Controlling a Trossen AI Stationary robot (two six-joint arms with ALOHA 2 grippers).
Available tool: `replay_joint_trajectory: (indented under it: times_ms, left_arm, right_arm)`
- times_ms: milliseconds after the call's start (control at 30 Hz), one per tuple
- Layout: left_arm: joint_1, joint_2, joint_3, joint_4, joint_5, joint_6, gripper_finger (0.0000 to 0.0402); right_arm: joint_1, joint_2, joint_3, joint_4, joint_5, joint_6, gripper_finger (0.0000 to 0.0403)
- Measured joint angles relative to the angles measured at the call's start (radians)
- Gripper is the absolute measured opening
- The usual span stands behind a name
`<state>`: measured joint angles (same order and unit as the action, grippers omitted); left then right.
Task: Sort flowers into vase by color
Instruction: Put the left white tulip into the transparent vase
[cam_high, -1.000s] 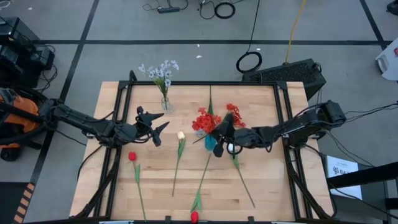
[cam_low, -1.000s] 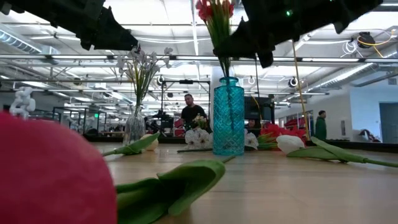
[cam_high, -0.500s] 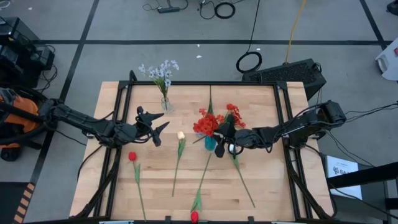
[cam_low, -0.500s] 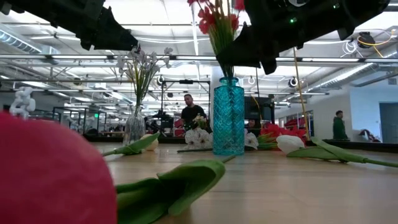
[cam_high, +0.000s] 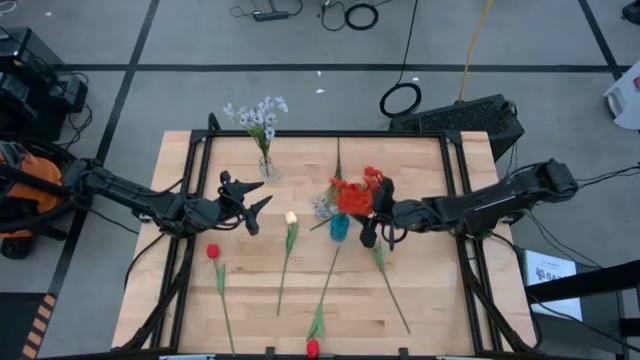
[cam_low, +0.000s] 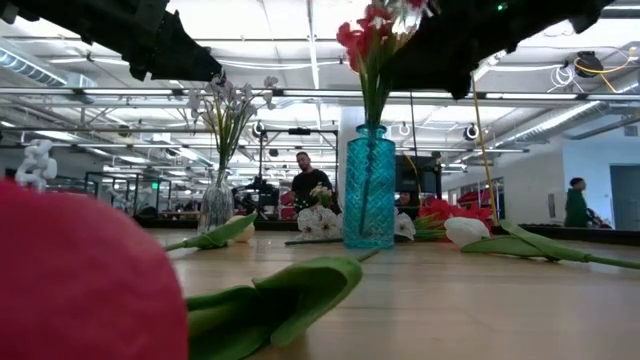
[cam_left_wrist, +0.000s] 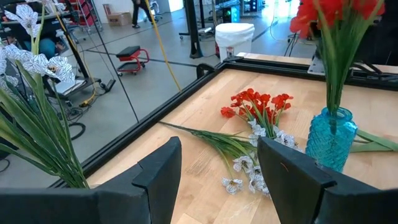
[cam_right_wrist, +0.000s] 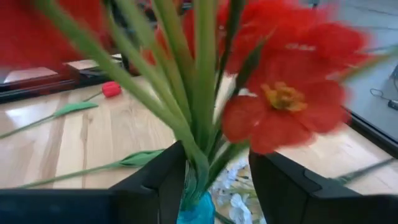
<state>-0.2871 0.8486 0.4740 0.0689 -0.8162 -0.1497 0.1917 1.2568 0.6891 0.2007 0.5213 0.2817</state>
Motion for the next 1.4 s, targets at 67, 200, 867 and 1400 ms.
replay_joint_trajectory:
  times_ms: [67,200,867,1400]
  left_arm:
    - [0.000,0.000,0.000,0.000,0.000,0.000,0.0217]
    - [0.000,0.000,0.000,0.000,0.000,0.000,0.0217]
    - [-0.022,0.111,0.125,-0.076,0.027,-0.238,0.0208]
    - [0.178,0.581,0.643,-0.801,0.456,-1.022,0.0177]
  right_arm:
    - [0.000,-0.036,0.001,-0.034,-0.002,0.022,0.0169]
    - [0.000,-0.094,0.002,-0.118,-0.048,0.057,0.0169]
    - [-0.015,-0.228,0.140,-1.089,-0.233,0.796,0.0106]
    - [-0.029,-0.206,0.142,-1.166,-0.286,0.746,0.0028]
